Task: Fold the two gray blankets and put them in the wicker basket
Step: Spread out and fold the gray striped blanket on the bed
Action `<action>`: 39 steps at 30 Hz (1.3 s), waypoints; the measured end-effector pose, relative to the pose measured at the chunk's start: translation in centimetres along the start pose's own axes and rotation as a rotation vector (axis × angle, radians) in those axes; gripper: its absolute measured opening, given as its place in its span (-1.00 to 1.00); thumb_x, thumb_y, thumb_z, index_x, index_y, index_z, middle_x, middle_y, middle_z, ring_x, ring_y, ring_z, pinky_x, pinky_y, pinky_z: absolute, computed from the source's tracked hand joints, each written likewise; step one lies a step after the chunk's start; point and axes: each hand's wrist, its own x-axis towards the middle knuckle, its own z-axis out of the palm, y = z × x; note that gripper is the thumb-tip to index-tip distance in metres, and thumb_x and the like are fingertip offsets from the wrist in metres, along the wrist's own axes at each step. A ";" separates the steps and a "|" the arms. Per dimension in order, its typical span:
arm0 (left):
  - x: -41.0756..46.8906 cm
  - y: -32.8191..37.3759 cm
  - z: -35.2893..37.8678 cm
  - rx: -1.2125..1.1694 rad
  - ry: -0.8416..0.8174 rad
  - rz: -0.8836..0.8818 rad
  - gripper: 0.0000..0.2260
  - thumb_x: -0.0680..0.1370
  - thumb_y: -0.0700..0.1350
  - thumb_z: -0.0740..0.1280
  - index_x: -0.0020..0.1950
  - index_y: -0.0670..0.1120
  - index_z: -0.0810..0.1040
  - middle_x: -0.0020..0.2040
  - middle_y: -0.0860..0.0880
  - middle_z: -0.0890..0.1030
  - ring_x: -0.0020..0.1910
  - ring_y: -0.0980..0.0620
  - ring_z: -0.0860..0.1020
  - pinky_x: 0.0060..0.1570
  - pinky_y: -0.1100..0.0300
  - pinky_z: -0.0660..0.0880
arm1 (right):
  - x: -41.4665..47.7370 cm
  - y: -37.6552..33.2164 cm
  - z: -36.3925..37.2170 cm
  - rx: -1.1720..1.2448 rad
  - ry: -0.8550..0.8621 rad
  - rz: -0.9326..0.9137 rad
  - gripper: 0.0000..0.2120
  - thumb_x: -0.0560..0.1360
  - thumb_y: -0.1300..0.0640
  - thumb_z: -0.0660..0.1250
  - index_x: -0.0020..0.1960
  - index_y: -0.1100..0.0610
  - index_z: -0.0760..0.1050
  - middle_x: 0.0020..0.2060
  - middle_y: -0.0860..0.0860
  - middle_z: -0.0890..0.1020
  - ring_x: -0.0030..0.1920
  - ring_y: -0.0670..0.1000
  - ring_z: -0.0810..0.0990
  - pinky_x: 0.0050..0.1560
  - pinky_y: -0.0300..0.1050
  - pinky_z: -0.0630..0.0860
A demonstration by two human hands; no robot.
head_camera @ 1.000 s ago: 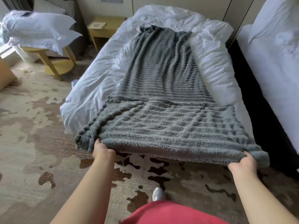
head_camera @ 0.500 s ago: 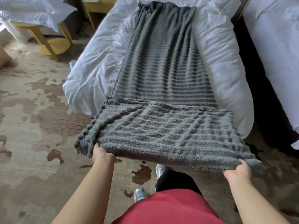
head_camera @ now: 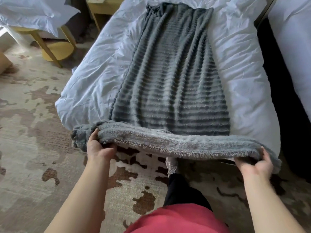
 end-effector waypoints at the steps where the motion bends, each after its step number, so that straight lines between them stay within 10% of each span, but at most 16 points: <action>1: 1.1 -0.3 2.1 0.013 -0.004 0.007 -0.73 0.33 -0.12 0.42 0.02 -0.07 0.63 -0.13 -0.08 0.71 -0.17 -0.06 0.68 -0.20 0.06 0.60 | 1.4 -0.2 2.2 0.015 -0.007 0.016 -0.61 0.38 0.09 0.40 0.19 0.11 0.48 0.12 0.20 0.59 0.14 0.24 0.56 0.26 0.20 0.45; 7: 8.5 -1.3 16.2 0.033 0.049 0.014 -0.85 0.48 -0.06 0.37 -0.06 -0.12 0.62 -0.16 -0.08 0.68 -0.26 -0.06 0.66 -0.31 0.10 0.59 | 9.5 -0.9 17.0 0.065 -0.047 0.096 -0.67 0.47 0.11 0.36 0.19 0.19 0.45 0.03 0.27 0.62 0.03 0.28 0.60 0.11 0.25 0.54; 10: 12.9 -1.4 20.2 0.049 0.000 0.040 -0.53 0.50 0.02 0.34 0.39 -0.08 0.42 0.28 -0.16 0.52 0.23 -0.16 0.53 0.20 -0.14 0.46 | 14.7 -0.4 22.8 0.008 -0.100 0.146 -0.56 0.51 0.00 0.32 0.23 0.30 0.41 0.11 0.26 0.56 0.10 0.24 0.57 -0.05 0.13 0.57; 13: 16.7 -2.5 20.6 0.220 0.057 0.043 -0.38 0.58 0.10 0.20 0.56 0.01 0.03 0.54 -0.16 0.13 0.51 -0.18 0.13 0.46 -0.22 0.02 | 19.7 1.4 24.9 -0.176 -0.062 0.261 -0.29 0.54 -0.06 0.28 0.48 0.31 0.08 0.30 0.26 0.35 0.36 0.23 0.35 0.33 0.12 0.37; 17: 18.8 -4.7 19.0 0.533 0.101 -0.088 -0.58 0.59 0.11 0.15 0.41 0.00 0.31 0.35 -0.06 0.36 0.38 -0.14 0.33 0.32 -0.18 0.25 | 23.4 3.1 23.2 -0.378 0.102 0.325 -0.24 0.58 -0.02 0.24 0.56 0.21 -0.12 0.52 0.20 0.12 0.51 0.17 0.14 0.47 0.11 0.13; 22: 20.4 -4.8 16.5 0.599 0.239 -0.090 -0.42 0.61 0.03 0.18 0.57 -0.06 0.04 0.56 -0.16 0.06 0.52 -0.17 0.09 0.45 -0.18 0.09 | 25.2 3.6 22.1 -0.546 0.141 0.293 -0.32 0.59 0.03 0.21 0.56 0.19 -0.05 0.50 0.17 0.19 0.50 0.14 0.19 0.47 0.11 0.16; 30: 21.3 -1.0 14.9 1.177 0.478 0.143 -0.54 0.51 -0.17 0.34 0.40 -0.11 0.38 0.14 -0.22 0.56 -0.06 -0.20 0.58 -0.08 -0.03 0.53 | 23.0 9.6 26.9 -1.198 0.290 0.054 -0.53 0.53 0.17 0.27 0.42 0.18 0.31 0.43 0.13 0.34 0.39 0.11 0.35 0.30 0.05 0.37; 39: 26.0 3.9 12.4 1.684 0.327 0.217 -0.12 0.34 0.07 0.54 0.50 -0.12 0.16 0.40 -0.19 0.37 0.35 -0.17 0.38 0.31 -0.09 0.38 | 18.6 24.6 35.4 -1.590 -0.162 -0.079 -0.75 0.51 0.22 0.28 0.17 0.24 0.52 -0.21 0.06 0.56 -0.17 0.03 0.51 -0.15 -0.09 0.46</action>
